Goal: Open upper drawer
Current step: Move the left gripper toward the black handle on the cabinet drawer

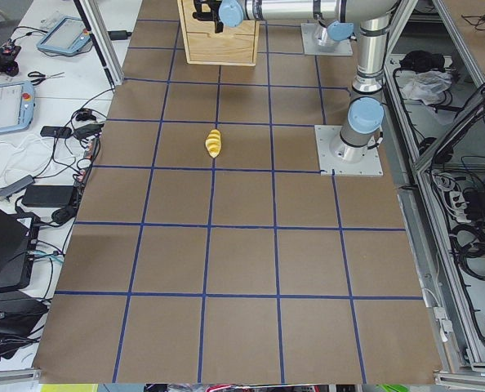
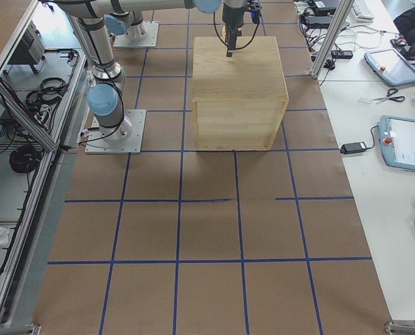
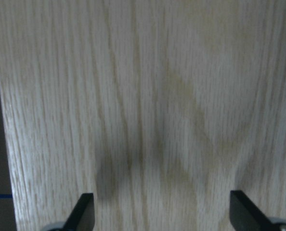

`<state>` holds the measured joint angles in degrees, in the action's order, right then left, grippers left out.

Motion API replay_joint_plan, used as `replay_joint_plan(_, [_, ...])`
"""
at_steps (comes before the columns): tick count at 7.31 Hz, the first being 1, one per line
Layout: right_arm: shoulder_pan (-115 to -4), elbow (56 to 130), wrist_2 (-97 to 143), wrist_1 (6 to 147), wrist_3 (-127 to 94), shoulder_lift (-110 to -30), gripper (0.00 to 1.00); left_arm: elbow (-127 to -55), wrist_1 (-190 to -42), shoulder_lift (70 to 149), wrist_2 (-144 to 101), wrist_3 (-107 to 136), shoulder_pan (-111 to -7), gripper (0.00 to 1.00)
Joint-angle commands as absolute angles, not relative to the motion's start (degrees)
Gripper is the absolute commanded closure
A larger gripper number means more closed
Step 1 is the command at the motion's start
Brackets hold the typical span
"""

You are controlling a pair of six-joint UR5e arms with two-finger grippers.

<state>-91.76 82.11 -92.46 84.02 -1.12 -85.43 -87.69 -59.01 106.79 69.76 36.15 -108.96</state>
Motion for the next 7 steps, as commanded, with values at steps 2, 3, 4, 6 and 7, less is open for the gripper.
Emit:
replay_joint_plan(2, [-91.8, 82.1, -92.5, 84.0, -1.1, -85.4, 0.0, -87.6, -58.3, 108.9, 69.9, 36.5, -110.6, 0.0])
replay_joint_plan(3, [-91.7, 82.1, -92.5, 84.0, -1.1, -85.4, 0.0, -87.6, -58.2, 109.2, 70.0, 36.5, -110.9, 0.0])
replay_joint_plan(4, [-91.8, 82.1, -92.5, 84.0, -1.1, -85.4, 0.0, -87.6, -58.2, 109.2, 70.0, 36.5, -111.1, 0.0])
replay_joint_plan(6, [-91.8, 82.1, -92.5, 84.0, -1.1, -85.4, 0.0, -87.6, -58.2, 109.2, 69.8, 36.7, -111.2, 0.0])
replay_joint_plan(7, [-91.8, 82.1, -92.5, 84.0, -1.1, -85.4, 0.0, -87.6, -58.2, 109.5, 69.9, 36.7, -111.2, 0.0])
